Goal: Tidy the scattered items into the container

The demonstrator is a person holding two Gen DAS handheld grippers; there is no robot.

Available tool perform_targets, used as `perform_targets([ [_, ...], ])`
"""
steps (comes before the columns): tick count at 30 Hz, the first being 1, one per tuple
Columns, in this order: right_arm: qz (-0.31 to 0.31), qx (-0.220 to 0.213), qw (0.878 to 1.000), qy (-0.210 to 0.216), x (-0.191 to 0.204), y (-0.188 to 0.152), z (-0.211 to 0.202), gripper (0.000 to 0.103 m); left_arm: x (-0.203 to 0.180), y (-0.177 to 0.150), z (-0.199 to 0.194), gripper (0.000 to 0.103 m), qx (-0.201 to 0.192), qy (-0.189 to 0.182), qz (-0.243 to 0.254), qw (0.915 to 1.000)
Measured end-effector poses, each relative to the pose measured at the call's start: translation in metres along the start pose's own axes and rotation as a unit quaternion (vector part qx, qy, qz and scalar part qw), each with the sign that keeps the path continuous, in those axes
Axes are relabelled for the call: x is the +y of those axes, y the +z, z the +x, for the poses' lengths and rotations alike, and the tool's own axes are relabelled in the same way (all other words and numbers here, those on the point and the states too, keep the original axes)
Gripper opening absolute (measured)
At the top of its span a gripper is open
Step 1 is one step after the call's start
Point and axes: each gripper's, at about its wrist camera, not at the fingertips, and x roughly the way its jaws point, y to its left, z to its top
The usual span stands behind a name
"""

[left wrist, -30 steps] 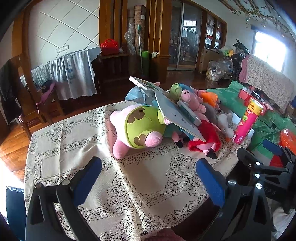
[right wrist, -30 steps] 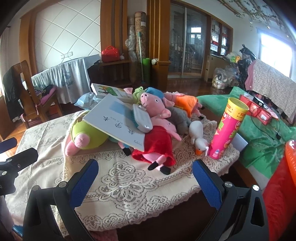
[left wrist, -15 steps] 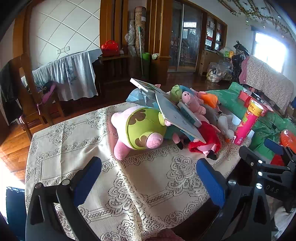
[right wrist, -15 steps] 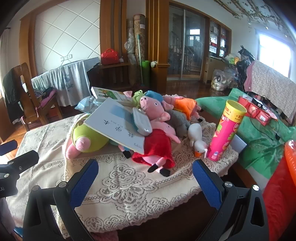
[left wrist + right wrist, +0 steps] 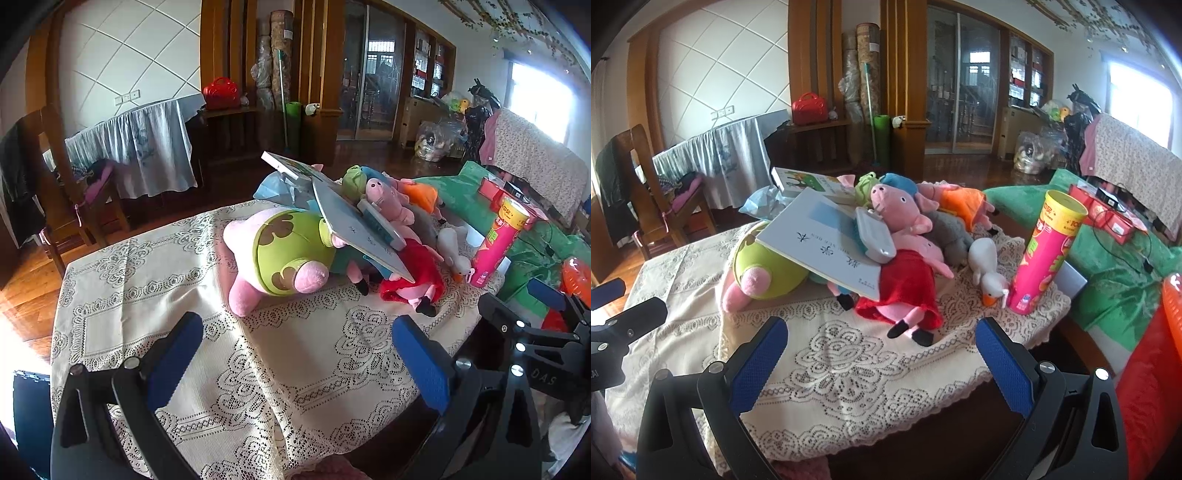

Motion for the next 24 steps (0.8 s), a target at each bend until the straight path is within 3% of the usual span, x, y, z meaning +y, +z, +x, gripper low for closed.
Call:
perform_targets([
  [24, 0.009, 0.01, 1.0, 0.011, -0.002, -0.0033, 0.0039, 0.103, 0.0007, -0.0014, 0.0063, 0.103, 0.007, 0.001, 0.001, 1.0],
])
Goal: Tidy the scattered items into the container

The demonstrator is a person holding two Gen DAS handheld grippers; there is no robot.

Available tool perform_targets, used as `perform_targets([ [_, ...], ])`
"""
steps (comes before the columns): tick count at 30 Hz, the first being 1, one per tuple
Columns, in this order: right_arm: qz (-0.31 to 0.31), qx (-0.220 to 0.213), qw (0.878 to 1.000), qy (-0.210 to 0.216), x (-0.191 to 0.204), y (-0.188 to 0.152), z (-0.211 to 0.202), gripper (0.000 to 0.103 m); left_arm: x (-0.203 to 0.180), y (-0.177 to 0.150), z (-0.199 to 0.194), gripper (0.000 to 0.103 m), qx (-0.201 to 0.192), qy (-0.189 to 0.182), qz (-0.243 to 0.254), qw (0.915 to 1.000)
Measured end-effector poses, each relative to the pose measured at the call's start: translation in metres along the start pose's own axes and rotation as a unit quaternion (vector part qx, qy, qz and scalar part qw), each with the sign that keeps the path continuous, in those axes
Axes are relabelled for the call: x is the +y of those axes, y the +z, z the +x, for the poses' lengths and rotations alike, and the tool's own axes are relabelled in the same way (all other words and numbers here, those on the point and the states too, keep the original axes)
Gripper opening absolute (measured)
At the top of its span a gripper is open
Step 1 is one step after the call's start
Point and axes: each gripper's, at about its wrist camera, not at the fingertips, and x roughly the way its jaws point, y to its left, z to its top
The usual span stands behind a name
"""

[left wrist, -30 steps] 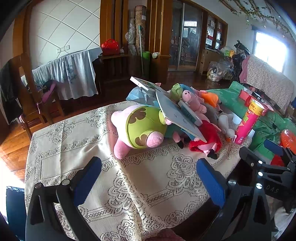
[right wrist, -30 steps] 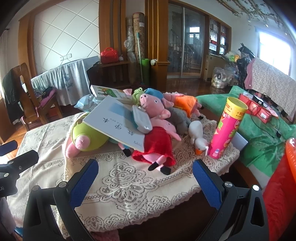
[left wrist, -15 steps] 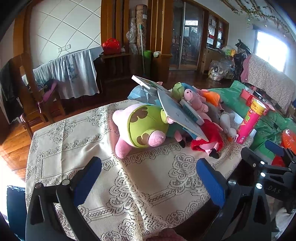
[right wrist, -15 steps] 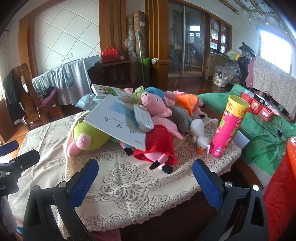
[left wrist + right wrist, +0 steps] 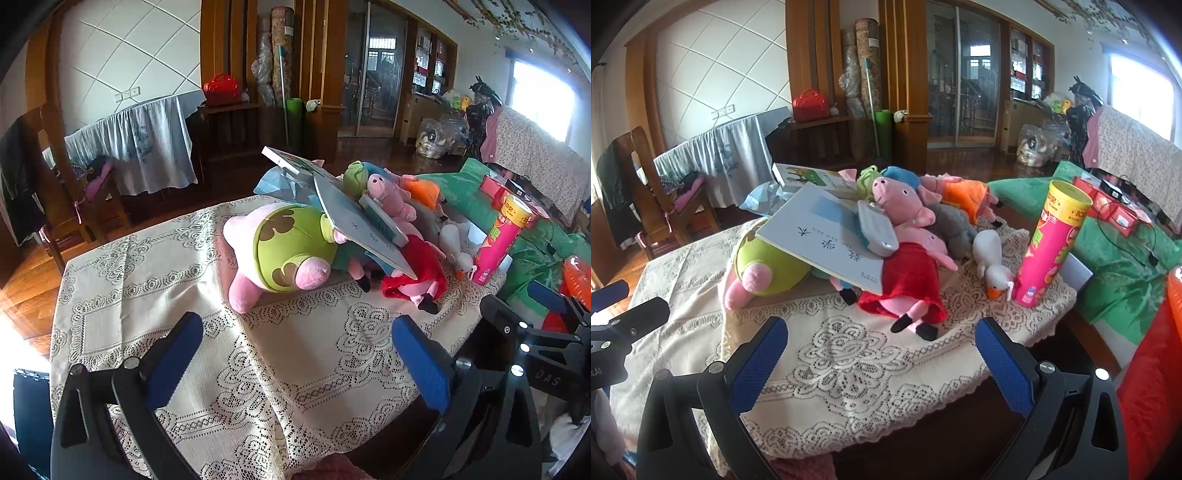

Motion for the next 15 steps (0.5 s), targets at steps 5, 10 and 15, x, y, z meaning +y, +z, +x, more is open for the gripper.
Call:
perform_targets([
  [5, 0.002, 0.002, 1.0, 0.002, -0.003, -0.002, 0.004, 0.103, 0.0, -0.001, 0.003, 0.103, 0.001, -0.001, 0.0, 1.0],
  [10, 0.006, 0.005, 1.0, 0.005, -0.009, -0.005, 0.015, 0.103, 0.0, 0.002, 0.016, 0.103, 0.008, -0.005, 0.002, 0.9999],
  [15, 0.001, 0.008, 0.999, 0.035, -0.011, -0.002, 0.041, 0.103, -0.003, 0.022, 0.038, 0.103, 0.006, -0.012, 0.001, 0.9999],
])
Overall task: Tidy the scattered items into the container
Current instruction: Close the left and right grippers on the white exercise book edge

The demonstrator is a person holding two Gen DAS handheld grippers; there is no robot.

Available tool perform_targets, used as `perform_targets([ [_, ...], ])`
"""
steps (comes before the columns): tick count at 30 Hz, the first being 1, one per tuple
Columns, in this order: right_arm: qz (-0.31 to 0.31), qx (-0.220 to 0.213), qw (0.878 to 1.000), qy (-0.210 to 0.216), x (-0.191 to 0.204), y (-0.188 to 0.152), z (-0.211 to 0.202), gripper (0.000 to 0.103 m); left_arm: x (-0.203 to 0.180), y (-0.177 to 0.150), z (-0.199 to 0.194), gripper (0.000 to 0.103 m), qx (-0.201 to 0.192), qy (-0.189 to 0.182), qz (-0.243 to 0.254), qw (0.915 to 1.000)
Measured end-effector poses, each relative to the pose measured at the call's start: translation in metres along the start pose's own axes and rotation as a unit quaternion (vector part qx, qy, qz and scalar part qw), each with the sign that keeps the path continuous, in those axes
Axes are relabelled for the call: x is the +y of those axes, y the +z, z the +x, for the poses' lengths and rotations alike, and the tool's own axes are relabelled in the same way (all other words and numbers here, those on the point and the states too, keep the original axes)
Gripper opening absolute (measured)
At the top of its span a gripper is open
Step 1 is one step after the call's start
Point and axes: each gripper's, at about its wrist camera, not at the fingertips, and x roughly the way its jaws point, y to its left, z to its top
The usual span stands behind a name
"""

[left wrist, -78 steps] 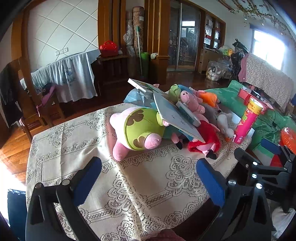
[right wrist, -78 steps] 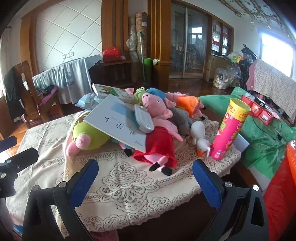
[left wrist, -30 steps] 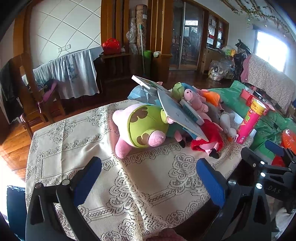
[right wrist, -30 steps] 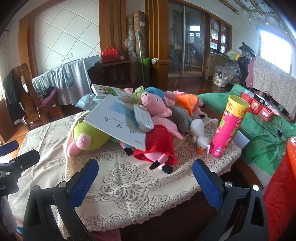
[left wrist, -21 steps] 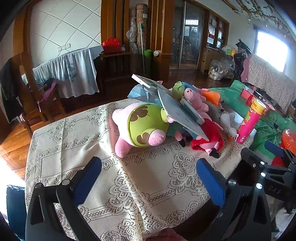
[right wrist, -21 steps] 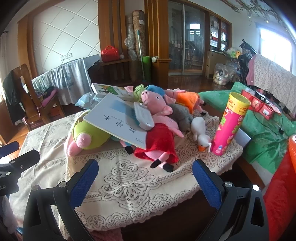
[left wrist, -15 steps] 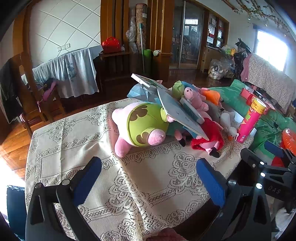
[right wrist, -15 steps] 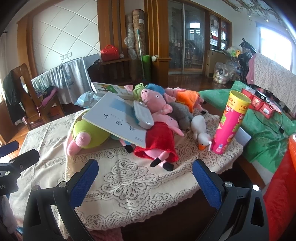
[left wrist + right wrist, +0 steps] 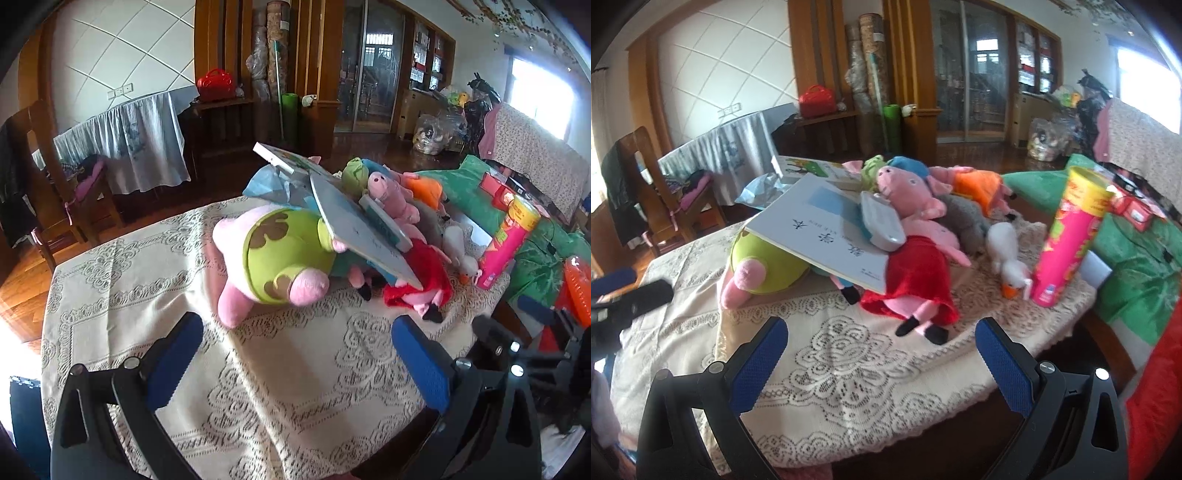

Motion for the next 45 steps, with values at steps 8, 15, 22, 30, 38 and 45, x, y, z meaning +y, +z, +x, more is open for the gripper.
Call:
perform_targets([
  [8, -0.004, 0.029, 0.999, 0.038, -0.006, 0.012, 0.055, 0.062, -0.014, 0.045, 0.092, 0.094, 0.047, -0.043, 0.001, 0.998],
  [15, -0.028, 0.049, 0.996, 0.063, 0.0, 0.014, 0.097, 0.032, -0.025, 0.051, 0.146, 0.056, 0.086, -0.069, 0.007, 0.9939],
  [22, -0.029, 0.056, 0.996, 0.067, 0.004, 0.008, 0.117, 0.035, -0.021, 0.051, 0.145, 0.036, 0.082, -0.093, -0.004, 0.9923],
  [30, -0.032, 0.021, 0.997, 0.07, -0.002, 0.011, 0.102, 0.073, -0.004, 0.049, 0.128, 0.053, 0.087, -0.109, -0.013, 0.9902],
  [38, -0.029, 0.04, 0.996, 0.074, -0.004, 0.014, 0.12, 0.073, -0.012, 0.056, 0.146, 0.076, 0.075, -0.08, -0.008, 0.9939],
  [45, -0.036, 0.049, 0.996, 0.069, 0.002, 0.019, 0.128, 0.034, -0.021, 0.063, 0.127, 0.017, 0.032, -0.09, 0.011, 0.9954],
])
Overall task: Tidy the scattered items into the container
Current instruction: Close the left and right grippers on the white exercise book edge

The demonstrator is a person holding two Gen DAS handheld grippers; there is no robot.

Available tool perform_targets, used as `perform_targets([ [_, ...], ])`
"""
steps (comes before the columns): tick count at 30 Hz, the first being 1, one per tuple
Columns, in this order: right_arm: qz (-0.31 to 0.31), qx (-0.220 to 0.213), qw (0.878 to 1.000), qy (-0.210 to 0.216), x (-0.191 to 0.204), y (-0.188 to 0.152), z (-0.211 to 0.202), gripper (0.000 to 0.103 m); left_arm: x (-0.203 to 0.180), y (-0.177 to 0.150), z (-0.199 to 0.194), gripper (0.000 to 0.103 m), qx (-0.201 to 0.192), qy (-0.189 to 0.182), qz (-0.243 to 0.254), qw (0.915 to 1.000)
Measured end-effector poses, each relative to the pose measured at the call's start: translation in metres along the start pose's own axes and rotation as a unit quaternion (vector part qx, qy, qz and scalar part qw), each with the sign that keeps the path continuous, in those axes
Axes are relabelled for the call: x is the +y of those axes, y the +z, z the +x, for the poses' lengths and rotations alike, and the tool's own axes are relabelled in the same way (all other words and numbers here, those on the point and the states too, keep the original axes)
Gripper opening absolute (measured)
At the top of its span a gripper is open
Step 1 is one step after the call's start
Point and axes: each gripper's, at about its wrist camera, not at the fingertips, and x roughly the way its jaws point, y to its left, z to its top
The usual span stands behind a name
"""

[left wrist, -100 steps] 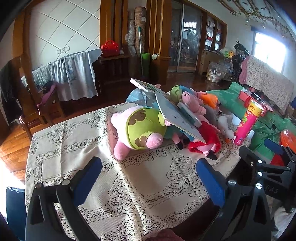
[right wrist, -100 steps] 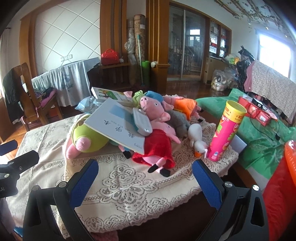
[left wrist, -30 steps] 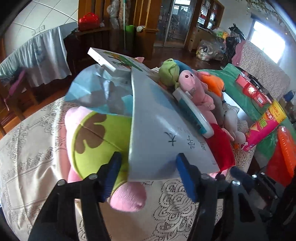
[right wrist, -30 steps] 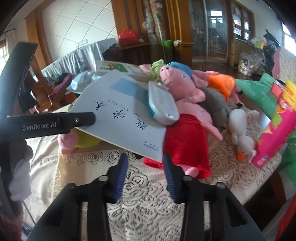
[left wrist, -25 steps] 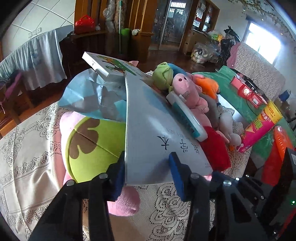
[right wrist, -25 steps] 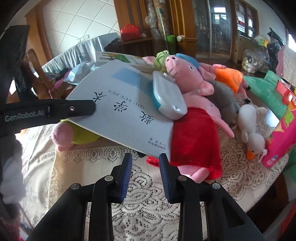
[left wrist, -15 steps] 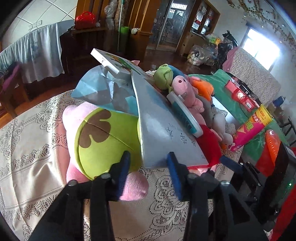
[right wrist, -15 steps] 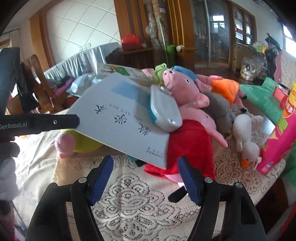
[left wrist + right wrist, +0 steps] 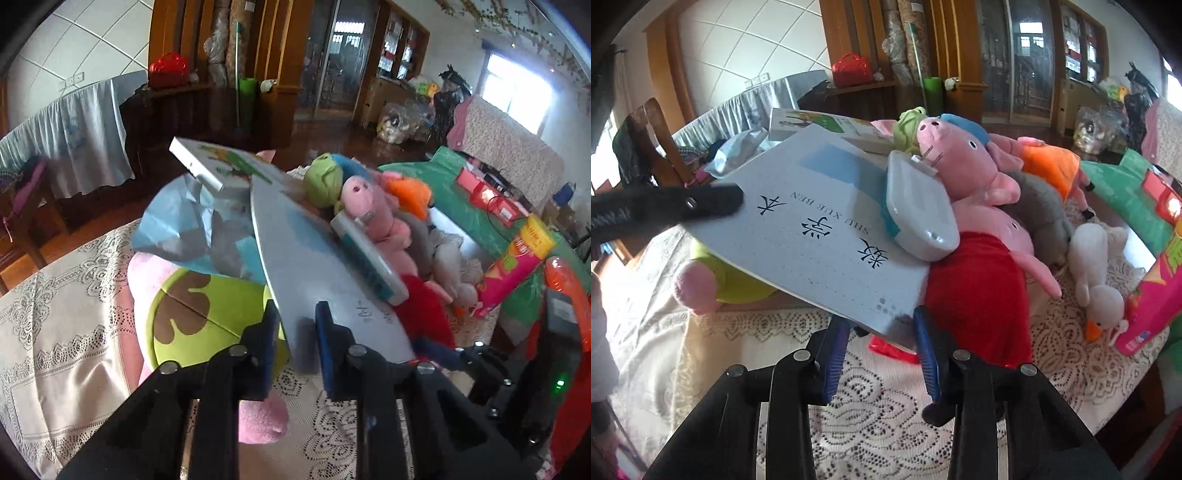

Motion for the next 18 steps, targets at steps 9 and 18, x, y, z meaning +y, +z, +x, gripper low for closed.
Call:
perform_targets([
  [9, -0.042, -0.02, 0.996, 0.082, 0.05, -0.011, -0.046, 0.029, 0.037, -0.034, -0.07, 0.015, -0.017, 0.018, -0.017, 0.9995],
  [18, -0.067, -0.025, 0.993, 0.095, 0.111, -0.016, -0.03, 0.033, 0.101, -0.053, -0.086, 0.026, -0.012, 0.029, -0.077, 0.9965],
])
